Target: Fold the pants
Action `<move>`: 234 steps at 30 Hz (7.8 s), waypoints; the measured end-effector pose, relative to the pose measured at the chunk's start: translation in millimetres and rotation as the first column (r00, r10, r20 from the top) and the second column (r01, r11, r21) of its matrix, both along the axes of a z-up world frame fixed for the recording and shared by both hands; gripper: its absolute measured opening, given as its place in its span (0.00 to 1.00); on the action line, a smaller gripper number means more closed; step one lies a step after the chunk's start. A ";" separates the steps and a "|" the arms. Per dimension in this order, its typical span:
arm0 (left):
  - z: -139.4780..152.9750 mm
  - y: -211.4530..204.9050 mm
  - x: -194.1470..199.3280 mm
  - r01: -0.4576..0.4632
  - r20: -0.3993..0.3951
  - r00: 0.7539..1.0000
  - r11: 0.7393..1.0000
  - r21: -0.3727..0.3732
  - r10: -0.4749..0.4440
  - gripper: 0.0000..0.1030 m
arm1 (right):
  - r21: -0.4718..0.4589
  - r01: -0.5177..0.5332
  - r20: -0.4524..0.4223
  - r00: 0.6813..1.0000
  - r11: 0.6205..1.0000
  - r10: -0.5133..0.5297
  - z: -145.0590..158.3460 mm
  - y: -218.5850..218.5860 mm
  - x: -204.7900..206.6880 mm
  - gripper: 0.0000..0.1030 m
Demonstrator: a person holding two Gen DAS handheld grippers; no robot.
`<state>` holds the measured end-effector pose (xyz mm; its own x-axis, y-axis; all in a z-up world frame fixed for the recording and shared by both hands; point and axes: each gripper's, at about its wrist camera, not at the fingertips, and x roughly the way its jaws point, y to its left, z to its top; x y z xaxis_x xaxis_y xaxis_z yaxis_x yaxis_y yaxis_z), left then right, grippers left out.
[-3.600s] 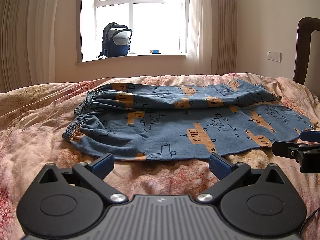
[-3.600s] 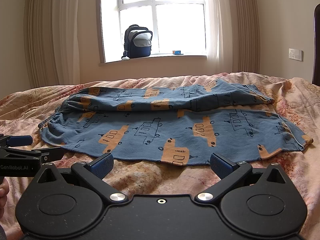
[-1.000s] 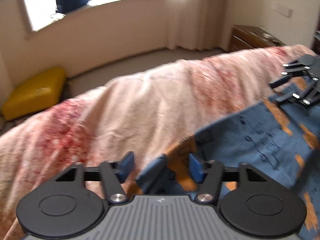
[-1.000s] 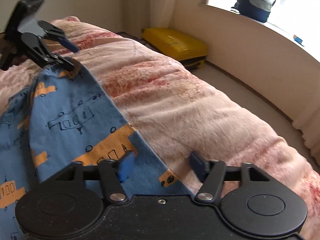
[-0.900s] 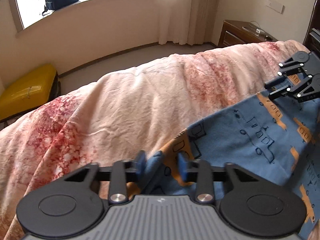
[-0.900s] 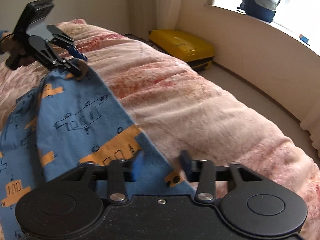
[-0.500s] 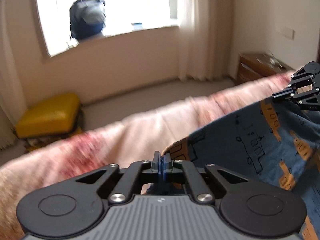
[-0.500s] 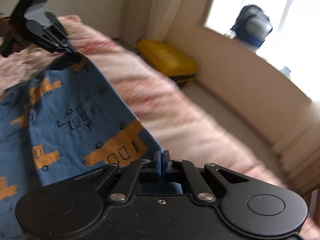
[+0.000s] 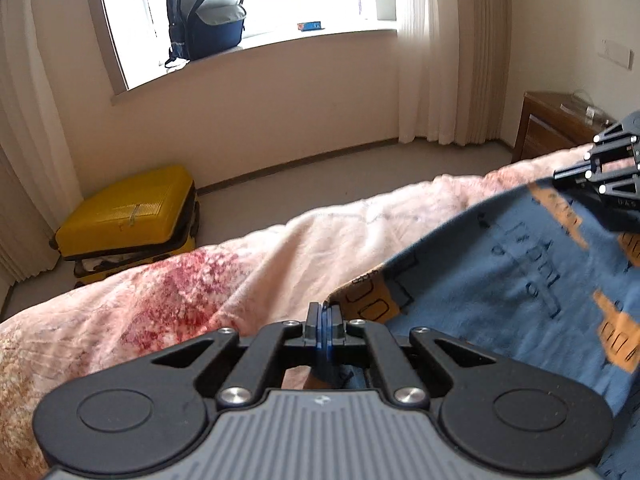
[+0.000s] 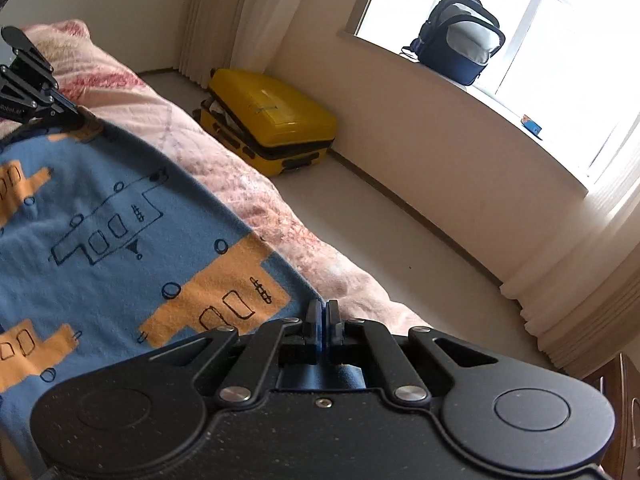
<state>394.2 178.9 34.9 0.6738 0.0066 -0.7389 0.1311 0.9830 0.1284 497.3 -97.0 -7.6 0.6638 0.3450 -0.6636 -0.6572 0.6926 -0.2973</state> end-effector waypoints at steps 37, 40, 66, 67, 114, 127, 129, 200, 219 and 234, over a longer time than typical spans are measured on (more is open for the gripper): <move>-38.5 -73.5 -265.9 0.427 0.087 0.849 0.775 0.466 -0.521 0.01 | 0.107 -0.240 0.081 0.969 0.965 0.232 27.1 -90.7 -384.3 0.00; -51.1 -71.6 -268.6 0.440 0.062 0.852 0.775 0.453 -0.520 0.01 | 0.100 -0.241 0.027 0.970 0.965 0.240 7.1 -85.8 -387.9 0.00; -31.4 -51.4 -285.5 0.357 0.076 0.912 0.874 0.331 -0.402 0.00 | 0.139 -0.251 -0.002 0.967 0.958 0.254 -1.7 -87.6 -397.8 0.00; -31.7 -51.5 -285.4 0.354 0.070 0.916 0.878 0.322 -0.395 0.00 | 0.142 -0.250 -0.003 0.967 0.958 0.253 -1.7 -88.4 -398.4 0.00; -64.4 -357.6 -258.6 0.618 0.120 0.767 0.776 0.127 -0.631 0.90 | 0.577 0.726 -0.493 0.675 0.374 -0.549 -9.1 -290.0 -365.0 0.99; -70.7 -371.8 -254.1 0.677 -0.006 0.730 0.722 0.143 -0.683 0.33 | 0.613 0.724 -0.543 0.677 0.317 -0.497 -18.5 -330.7 -327.4 0.54; -69.3 -370.3 -249.6 0.668 -0.026 0.742 0.735 0.114 -0.670 0.13 | 0.615 0.720 -0.542 0.683 0.323 -0.489 -16.2 -331.5 -323.8 0.42; -50.5 -265.4 -203.6 0.413 0.044 0.911 0.905 -0.098 -0.411 0.71 | 0.330 0.671 -0.226 0.739 0.664 -0.634 -11.3 -333.8 -331.0 0.42; -55.0 -178.3 -53.7 0.276 -0.113 0.948 0.944 -0.180 -0.299 0.34 | 0.134 0.114 -0.262 0.962 0.984 -0.076 -6.6 -208.2 -257.1 0.63; -51.6 -194.8 -101.8 0.284 0.055 0.958 0.959 -0.005 -0.283 0.73 | 0.194 0.327 -0.138 0.942 0.925 -0.305 12.1 -243.9 -268.1 0.31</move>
<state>292.5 -15.8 -16.7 0.6852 -0.1994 -0.7005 0.3976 0.9082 0.1304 229.2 -340.9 4.5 0.6933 0.2682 -0.6689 -0.4130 0.9085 -0.0638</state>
